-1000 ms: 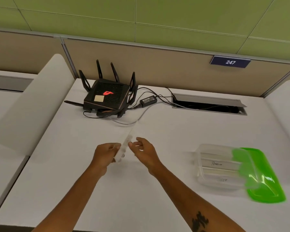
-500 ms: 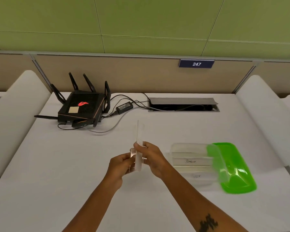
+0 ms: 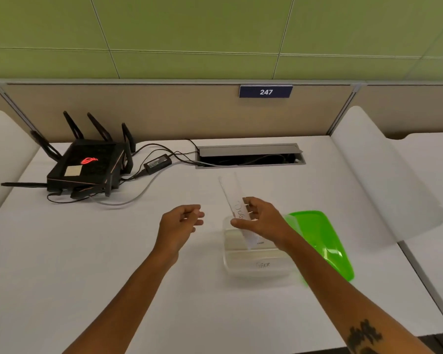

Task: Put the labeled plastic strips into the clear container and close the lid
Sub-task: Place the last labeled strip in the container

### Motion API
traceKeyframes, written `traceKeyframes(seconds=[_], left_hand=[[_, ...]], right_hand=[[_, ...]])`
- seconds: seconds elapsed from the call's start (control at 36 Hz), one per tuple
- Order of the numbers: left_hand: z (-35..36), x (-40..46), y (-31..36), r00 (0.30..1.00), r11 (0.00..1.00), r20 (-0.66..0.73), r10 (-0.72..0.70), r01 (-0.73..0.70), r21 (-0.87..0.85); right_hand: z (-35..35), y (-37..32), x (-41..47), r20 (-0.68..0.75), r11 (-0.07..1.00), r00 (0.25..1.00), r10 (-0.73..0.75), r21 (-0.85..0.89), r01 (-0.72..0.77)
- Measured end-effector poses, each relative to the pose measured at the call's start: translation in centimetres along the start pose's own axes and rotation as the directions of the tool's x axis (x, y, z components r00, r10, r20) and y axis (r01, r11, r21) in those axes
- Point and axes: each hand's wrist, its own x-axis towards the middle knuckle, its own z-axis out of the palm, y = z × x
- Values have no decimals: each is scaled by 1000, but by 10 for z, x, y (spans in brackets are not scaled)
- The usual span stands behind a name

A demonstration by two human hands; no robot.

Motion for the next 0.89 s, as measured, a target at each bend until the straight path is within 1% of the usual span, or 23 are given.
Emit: traceKeyframes(seconds=[0.06, 0.11, 0.17, 0.22, 0.31, 0.39, 0.53, 0.58, 0.75, 0.89], left_hand=[[12, 2, 5, 1000, 1000, -7, 17, -17, -12], [24, 3, 8, 999, 999, -8, 33, -33, -17], [36, 3, 10, 999, 999, -8, 47, -47, -5], [45, 2, 10, 999, 999, -5, 54, -54, 6], [57, 1, 5, 997, 996, 13, 73, -73, 53], [67, -1, -3, 995, 984, 34, 91, -95, 148], [80, -6, -13, 992, 935, 71, 108, -125, 332], [83, -8, -16, 993, 915, 73, 95, -117, 387], [88, -12, -25, 997, 882, 74, 36, -67, 467], [93, -14, -32, 997, 841, 71, 27, -61, 538]], right_hand=[[-18, 6, 0, -26, 990, 999, -43, -137, 39], [-34, 12, 0, -4, 952, 996, -90, -295, 85], [-45, 18, 0, 25, 880, 993, -113, -462, 112], [-53, 25, -1, 37, 795, 991, -127, -593, 124], [-58, 38, -4, 79, 675, 983, -168, -717, 173], [-58, 50, -5, 129, 599, 974, -189, -770, 218], [-53, 65, -2, 189, 509, 960, -206, -817, 269], [-51, 70, 0, 201, 485, 957, -209, -829, 280], [-44, 83, 5, 221, 439, 959, -178, -854, 279], [-39, 89, 9, 239, 400, 958, -159, -871, 284]])
